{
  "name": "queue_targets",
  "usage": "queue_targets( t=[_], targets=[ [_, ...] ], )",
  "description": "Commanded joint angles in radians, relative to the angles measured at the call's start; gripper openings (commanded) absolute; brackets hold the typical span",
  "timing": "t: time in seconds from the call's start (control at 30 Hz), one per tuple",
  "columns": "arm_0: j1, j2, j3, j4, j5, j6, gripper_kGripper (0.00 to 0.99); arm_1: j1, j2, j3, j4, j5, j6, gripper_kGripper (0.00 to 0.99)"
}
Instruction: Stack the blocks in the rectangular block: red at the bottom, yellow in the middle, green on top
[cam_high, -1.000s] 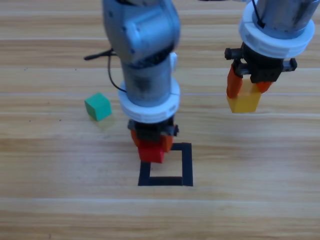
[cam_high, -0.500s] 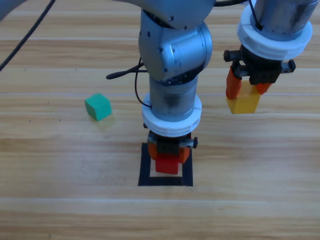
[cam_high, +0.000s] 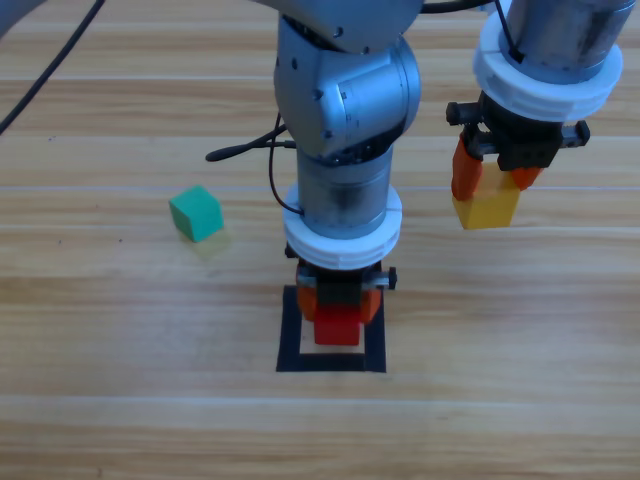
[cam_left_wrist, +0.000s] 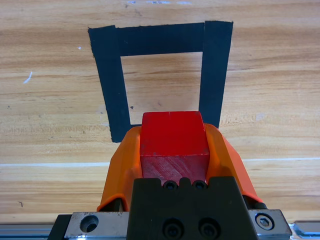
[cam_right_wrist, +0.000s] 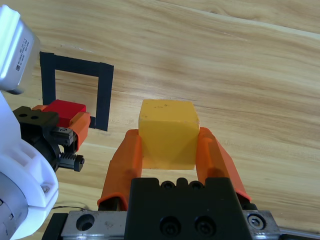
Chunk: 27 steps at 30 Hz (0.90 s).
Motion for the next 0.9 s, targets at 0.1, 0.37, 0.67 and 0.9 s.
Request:
queue_targets(
  t=[0.1,0.37,0.67,0.9],
  targets=[
    [0.049,0.051,-0.003,0.008,-0.009,0.001,0.055,0.023,0.092,-0.012,0.015,-0.006,-0.012,0.000],
    [0.052,0.056,0.003,0.007,-0.012,-0.004,0.055,0.023,0.095,-0.015,0.015,-0.008,-0.012,0.000],
    [0.051,0.076,-0.009,0.002,-0.014,-0.028,0.057,0.023,0.095,-0.017,0.015,-0.009,-0.013,0.000],
    [0.046,0.085,-0.015,-0.001,-0.009,-0.039,0.058,0.023,0.095,-0.015,0.015,-0.011,-0.013,0.000]
  ],
)
